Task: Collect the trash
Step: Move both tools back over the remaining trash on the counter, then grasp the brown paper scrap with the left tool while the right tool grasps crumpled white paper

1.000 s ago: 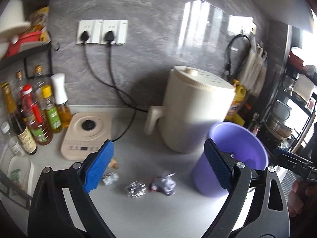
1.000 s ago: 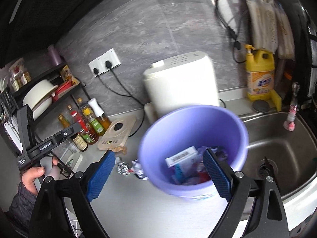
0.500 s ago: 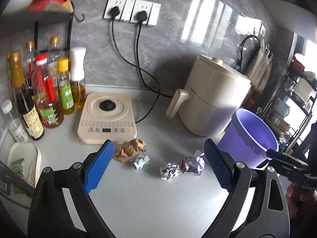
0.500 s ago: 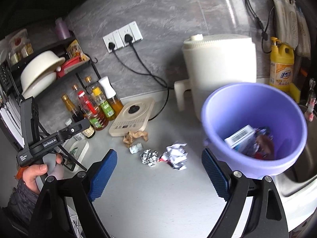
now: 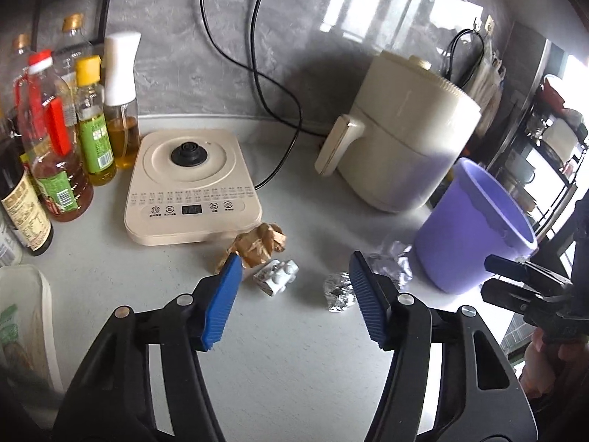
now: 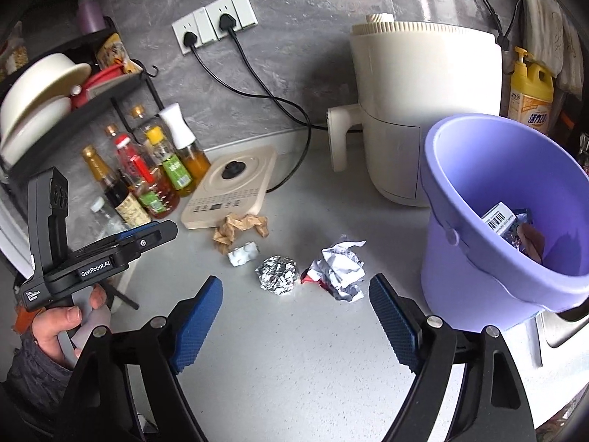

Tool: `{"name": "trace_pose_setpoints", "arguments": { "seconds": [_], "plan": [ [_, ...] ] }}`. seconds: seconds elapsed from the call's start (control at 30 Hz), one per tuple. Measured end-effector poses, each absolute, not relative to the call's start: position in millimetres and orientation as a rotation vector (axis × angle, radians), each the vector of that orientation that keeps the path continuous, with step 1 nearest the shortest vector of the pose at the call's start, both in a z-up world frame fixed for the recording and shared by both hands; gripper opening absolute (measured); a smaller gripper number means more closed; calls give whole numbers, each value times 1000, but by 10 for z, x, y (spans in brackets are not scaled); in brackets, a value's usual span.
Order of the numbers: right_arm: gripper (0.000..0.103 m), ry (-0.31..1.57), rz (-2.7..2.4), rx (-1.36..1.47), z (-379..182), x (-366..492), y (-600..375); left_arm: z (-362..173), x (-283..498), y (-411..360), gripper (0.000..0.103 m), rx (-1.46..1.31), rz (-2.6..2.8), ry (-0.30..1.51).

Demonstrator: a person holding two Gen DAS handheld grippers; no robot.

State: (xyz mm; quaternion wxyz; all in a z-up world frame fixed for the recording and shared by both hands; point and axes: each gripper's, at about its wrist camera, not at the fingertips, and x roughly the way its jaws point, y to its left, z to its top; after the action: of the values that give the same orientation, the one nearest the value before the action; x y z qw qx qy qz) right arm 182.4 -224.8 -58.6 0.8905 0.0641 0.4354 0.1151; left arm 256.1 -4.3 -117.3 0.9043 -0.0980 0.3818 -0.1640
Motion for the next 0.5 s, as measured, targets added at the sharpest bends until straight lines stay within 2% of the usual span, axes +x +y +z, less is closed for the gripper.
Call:
{"name": "trace_pose_setpoints", "arguments": {
  "seconds": [0.27,0.5],
  "plan": [
    [81,1022,161,67,-1001,2246,-2099,-1494,3046,-143,64,-101,-372,855],
    [85,1083,102,-3,-1213,2559,-1999,-1703,3270,-112,67,-135,-393,876]
  ]
}}
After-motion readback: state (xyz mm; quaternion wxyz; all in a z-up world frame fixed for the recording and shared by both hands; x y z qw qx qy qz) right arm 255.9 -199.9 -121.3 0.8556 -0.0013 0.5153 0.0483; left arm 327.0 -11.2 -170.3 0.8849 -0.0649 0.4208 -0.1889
